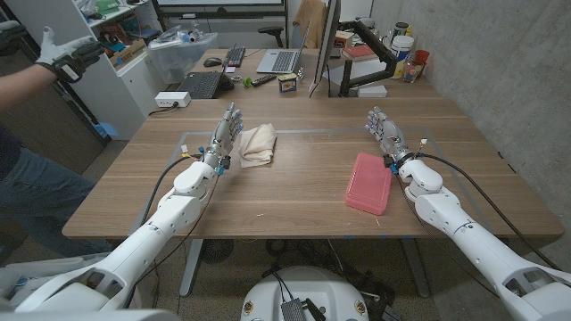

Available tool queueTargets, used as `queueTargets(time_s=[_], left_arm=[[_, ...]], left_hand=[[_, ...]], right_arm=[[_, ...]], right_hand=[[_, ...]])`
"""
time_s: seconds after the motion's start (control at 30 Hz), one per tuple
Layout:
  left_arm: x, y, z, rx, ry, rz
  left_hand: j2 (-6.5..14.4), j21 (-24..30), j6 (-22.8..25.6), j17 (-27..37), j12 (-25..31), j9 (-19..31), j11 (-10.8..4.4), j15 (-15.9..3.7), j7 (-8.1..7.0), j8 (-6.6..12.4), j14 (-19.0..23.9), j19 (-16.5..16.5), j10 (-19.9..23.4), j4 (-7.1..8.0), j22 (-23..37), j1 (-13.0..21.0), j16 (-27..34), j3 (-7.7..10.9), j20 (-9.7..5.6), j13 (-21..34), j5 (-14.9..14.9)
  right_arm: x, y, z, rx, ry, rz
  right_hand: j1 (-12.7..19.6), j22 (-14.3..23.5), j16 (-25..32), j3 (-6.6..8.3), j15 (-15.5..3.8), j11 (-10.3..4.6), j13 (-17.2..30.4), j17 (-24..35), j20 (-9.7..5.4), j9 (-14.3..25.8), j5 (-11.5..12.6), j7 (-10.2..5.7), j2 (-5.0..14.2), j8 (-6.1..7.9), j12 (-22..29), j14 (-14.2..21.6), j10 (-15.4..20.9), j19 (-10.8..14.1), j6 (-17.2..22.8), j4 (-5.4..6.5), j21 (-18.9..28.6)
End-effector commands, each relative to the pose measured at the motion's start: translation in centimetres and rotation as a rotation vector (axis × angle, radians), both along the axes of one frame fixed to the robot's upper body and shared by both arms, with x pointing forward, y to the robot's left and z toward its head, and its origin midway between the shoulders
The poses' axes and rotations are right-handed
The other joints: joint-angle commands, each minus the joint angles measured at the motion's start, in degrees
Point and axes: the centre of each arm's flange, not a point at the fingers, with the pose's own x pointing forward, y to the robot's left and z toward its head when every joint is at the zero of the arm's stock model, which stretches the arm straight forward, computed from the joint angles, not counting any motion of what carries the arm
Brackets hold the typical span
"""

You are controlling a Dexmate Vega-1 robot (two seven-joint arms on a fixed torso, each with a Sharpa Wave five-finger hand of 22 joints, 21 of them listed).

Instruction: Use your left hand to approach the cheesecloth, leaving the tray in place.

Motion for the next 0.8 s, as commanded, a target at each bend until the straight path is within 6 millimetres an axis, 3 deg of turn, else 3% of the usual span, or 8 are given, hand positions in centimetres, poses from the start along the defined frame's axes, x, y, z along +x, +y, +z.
queueTargets(time_s=[0.03,0.23,0.8], left_arm=[[-0.33,-0.51,-0.07,0.013,0.01,0.005],[-0.12,-0.69,-0.02,0.015,0.013,0.0],[-0.28,0.22,0.62,0.026,0.002,0.016]], left_hand=[[0.0,0.3,0.4,0.1,0.4,0.1,-0.61,-0.01,-0.23,0.22,-0.5,-0.6,0.1,-0.05,0.1,0.6,0.3,0.48,-2.65,0.2,0.3],[0.4,0.2,0.5,0.1,0.4,0.1,-0.45,-0.09,-0.36,0.23,-0.2,-1.0,0.3,-0.12,0.1,0.8,0.3,0.48,-0.85,0.2,0.4],[1.0,0.3,0.7,0.1,0.5,0.2,-0.5,0.0,-0.46,0.3,-0.1,-0.9,0.4,-0.25,0.1,1.2,0.4,0.61,-0.42,0.2,0.5]], right_arm=[[-0.56,-0.03,-0.02,-0.022,-0.012,-0.019],[-0.48,0.25,-0.05,-0.011,-0.011,-0.014],[-0.25,0.22,0.03,-0.01,-0.01,-0.022]], right_hand=[[0.5,0.1,0.4,0.42,0.12,0.08,0.1,0.3,-0.2,0.3,0.3,-0.04,0.1,0.27,0.4,0.4,0.8,0.7,0.8,-0.15,0.3],[0.7,0.1,0.4,0.41,0.14,-0.07,0.1,0.3,-0.18,0.3,0.3,-0.17,0.29,0.3,0.5,0.7,1.1,0.7,1.0,-0.29,0.2],[0.8,0.1,0.5,0.27,0.1,-0.01,0.1,0.3,0.04,0.3,0.2,-0.37,0.51,0.26,0.8,1.1,2.0,0.7,1.2,-0.56,0.1]])
